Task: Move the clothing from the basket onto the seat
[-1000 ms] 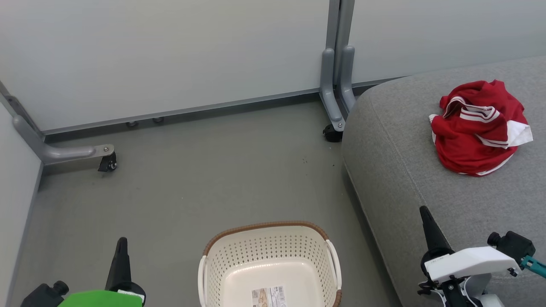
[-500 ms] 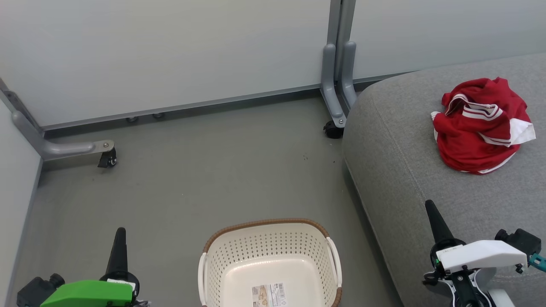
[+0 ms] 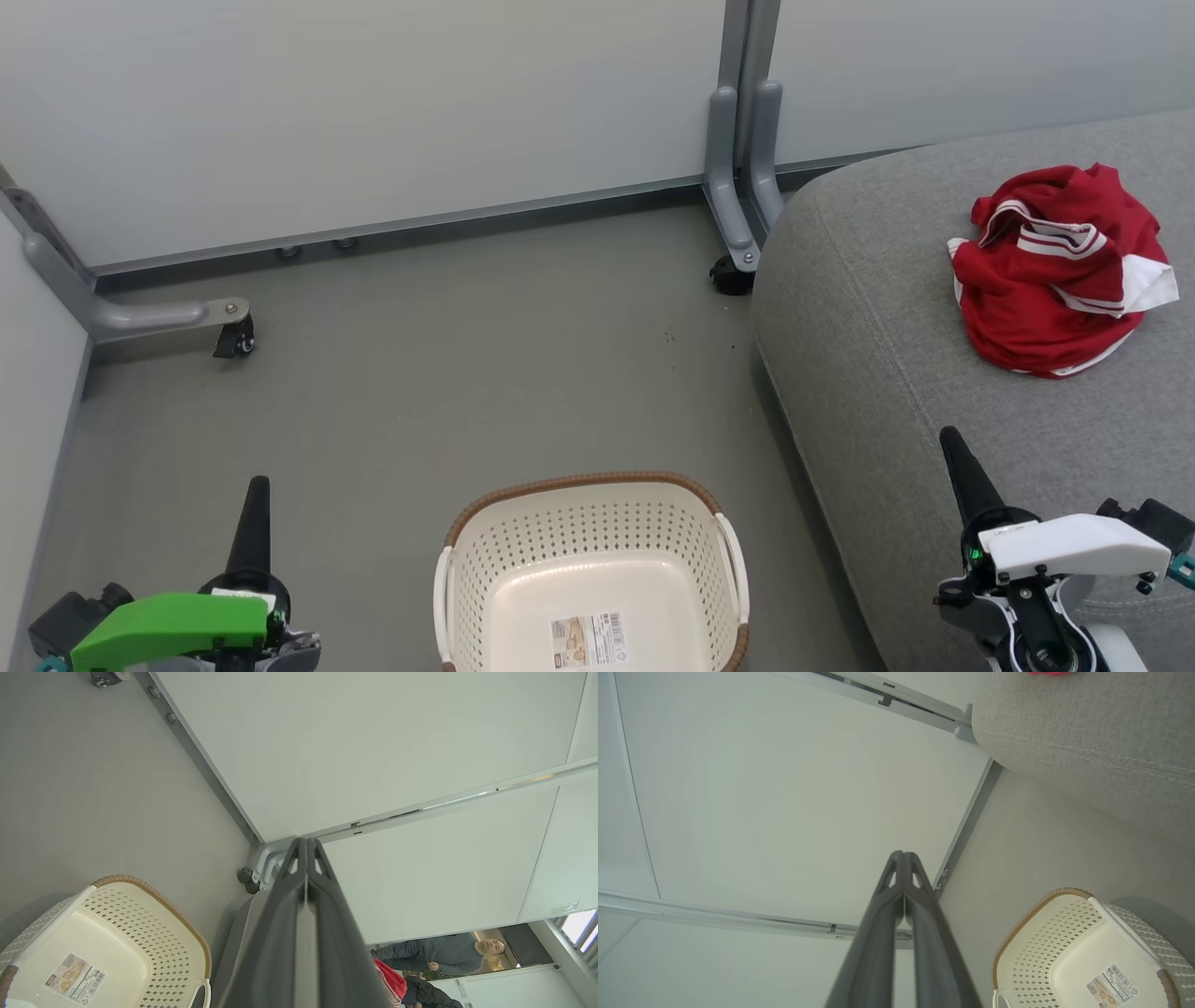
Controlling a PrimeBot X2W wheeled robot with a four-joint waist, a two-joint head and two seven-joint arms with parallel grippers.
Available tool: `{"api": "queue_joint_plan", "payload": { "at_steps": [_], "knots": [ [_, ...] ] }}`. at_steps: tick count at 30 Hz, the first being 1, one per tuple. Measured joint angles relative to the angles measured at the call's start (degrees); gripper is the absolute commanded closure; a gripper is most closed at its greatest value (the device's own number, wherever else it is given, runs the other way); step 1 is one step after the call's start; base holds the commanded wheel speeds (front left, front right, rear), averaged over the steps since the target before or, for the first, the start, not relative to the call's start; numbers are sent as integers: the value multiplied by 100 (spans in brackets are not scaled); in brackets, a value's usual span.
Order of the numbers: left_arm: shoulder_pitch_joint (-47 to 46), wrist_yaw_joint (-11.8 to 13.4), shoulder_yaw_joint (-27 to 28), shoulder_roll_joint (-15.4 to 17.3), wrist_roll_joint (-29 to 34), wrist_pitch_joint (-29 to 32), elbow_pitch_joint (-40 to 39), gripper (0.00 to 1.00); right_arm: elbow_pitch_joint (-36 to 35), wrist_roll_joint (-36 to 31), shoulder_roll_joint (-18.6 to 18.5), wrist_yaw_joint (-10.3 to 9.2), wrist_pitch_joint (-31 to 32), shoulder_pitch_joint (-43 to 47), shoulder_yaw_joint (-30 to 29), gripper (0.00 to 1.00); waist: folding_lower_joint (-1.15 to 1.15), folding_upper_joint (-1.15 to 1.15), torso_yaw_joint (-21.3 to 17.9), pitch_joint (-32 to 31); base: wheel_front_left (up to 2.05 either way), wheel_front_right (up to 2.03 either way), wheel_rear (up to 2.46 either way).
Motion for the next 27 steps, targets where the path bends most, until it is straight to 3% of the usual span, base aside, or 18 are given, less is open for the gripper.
{"api": "queue_joint_plan", "payload": {
  "at_steps": [27],
  "knots": [
    [-376, -96, 143, -2, -1178, 332, 171, 100, 68, 1214, 21, 0, 346, -226, -296, 100, 0, 0, 26, 138, 0, 0, 0]
  ]
}}
